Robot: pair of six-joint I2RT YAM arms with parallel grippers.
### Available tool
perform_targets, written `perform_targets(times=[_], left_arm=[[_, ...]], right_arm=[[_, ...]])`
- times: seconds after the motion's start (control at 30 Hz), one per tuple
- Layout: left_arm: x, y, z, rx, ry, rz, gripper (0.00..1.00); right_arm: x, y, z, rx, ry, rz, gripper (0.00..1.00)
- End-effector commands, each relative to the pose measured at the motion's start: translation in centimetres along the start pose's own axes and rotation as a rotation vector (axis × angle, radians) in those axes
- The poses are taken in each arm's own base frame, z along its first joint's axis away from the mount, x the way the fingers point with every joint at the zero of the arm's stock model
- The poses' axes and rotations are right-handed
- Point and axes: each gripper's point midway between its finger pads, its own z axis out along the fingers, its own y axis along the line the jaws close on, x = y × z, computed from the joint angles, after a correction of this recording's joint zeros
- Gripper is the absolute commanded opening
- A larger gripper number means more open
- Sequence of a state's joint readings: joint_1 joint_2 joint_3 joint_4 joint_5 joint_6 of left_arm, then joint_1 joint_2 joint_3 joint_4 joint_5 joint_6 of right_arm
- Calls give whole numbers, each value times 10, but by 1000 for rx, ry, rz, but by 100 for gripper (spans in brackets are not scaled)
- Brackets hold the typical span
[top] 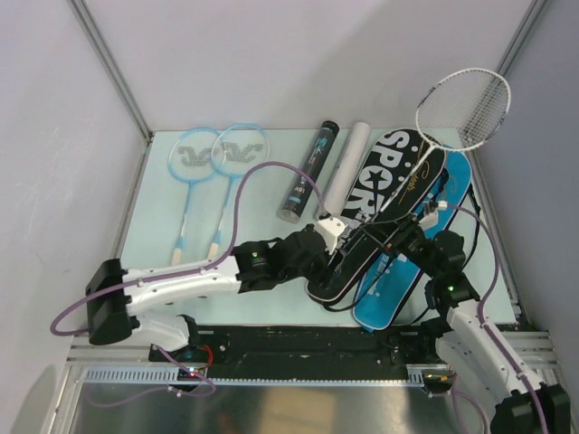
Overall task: Pack up the badminton gear
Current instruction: Open the racket at the center of the board.
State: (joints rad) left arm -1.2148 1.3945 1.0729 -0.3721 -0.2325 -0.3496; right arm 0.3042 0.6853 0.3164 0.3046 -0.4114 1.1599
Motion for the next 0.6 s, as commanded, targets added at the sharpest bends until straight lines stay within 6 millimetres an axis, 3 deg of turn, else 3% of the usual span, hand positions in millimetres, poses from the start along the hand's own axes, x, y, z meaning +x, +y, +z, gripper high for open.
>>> perform_targets(times=[0.0, 0.17, 0.27, 0.37, 0.47, 0.57], left_arm=[[-45, 1, -31, 22, -180, 2, 70], [-61, 9, -59, 13, -247, 24, 79], [-67, 20, -63, -12, -252, 21, 80], [-64, 34, -52, -31, -215, 11, 79], [-58, 51, -30, -72, -160, 23, 78], [-55, 48, -12, -45, -116, 36, 77]], right_arm=[[-17, 14, -21, -39, 2, -31, 0], [-15, -9, -50, 39, 41, -27, 0], [-2, -18, -64, 80, 71, -6, 0], [12, -27, -76, 126, 89, 36, 0], [25, -39, -88, 196, 90, 97, 0], [37, -47, -100, 250, 74, 115, 0]])
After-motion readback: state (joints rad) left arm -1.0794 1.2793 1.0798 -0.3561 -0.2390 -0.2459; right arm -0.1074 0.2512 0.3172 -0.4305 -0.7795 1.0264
